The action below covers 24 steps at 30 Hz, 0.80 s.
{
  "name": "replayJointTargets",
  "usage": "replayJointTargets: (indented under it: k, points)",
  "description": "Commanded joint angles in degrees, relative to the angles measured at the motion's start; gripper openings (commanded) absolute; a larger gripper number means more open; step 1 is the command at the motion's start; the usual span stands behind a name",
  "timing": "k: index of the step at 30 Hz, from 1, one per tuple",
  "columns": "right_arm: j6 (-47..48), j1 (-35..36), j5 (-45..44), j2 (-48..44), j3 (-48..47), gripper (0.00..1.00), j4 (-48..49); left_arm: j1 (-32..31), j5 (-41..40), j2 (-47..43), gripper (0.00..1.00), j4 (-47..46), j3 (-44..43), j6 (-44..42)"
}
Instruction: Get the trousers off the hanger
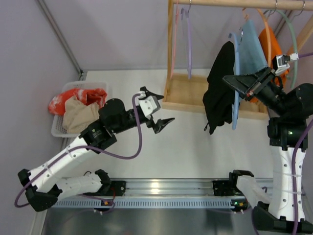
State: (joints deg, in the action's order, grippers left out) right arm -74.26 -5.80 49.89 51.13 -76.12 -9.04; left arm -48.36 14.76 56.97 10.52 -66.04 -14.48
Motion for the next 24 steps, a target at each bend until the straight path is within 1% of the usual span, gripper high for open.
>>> replayJointTargets:
  k: [1,2,3,4,5,6,8,10,12,15,16,24]
  points:
    - [3.4,-0.8,-4.5,-2.5,-3.0,0.0,-2.9,-6.8,-8.9,2.4,0.96,-17.3,1.1,-4.0]
    - [3.7,-0.8,-5.0,-2.7,-3.3,0.0,-4.1,-8.8,-10.7,3.2,0.96,-19.1,1.6,-4.8]
    - [3.9,-0.8,-5.6,-3.0,-3.7,0.0,-4.9,-12.6,-11.7,4.2,0.97,-20.6,1.8,-5.5]
    - [4.1,-0.8,-5.8,-3.1,-4.0,0.0,-5.5,-14.4,-12.6,5.8,0.97,-23.9,2.0,-6.0]
    - [4.1,-0.7,-5.9,-3.2,-4.2,0.0,-5.9,-17.9,-14.1,6.9,0.98,-25.5,2.4,-6.9]
    - [4.0,-0.8,-5.9,-3.4,-4.3,0.0,-5.9,-19.4,-14.1,7.9,0.98,-27.0,2.4,-7.2]
    - [3.3,-0.8,-5.6,-3.7,-4.2,0.0,-5.7,-22.5,-18.6,11.2,0.98,-31.8,2.2,-6.8]
    - [3.2,-0.8,-5.2,-3.8,-4.0,0.0,-5.9,-23.9,-21.8,13.9,0.97,-34.4,0.7,-6.4]
    - [3.1,-0.8,-4.7,-4.2,-4.0,0.0,-6.0,-25.3,-26.4,17.4,0.93,-37.8,-0.6,-5.5]
    - [2.8,-0.8,-4.4,-4.7,-4.0,0.0,-5.9,-25.4,-29.0,21.0,0.85,-40.4,-3.0,-4.9]
    - [2.6,-0.8,-4.4,-4.7,-3.9,0.0,-5.6,-25.5,-29.6,21.6,0.84,-41.1,-3.7,-4.9]
    - [0.3,-0.8,-4.1,-5.0,-2.6,0.0,-1.8,-25.9,-30.0,25.3,0.84,-41.4,-7.5,-2.5]
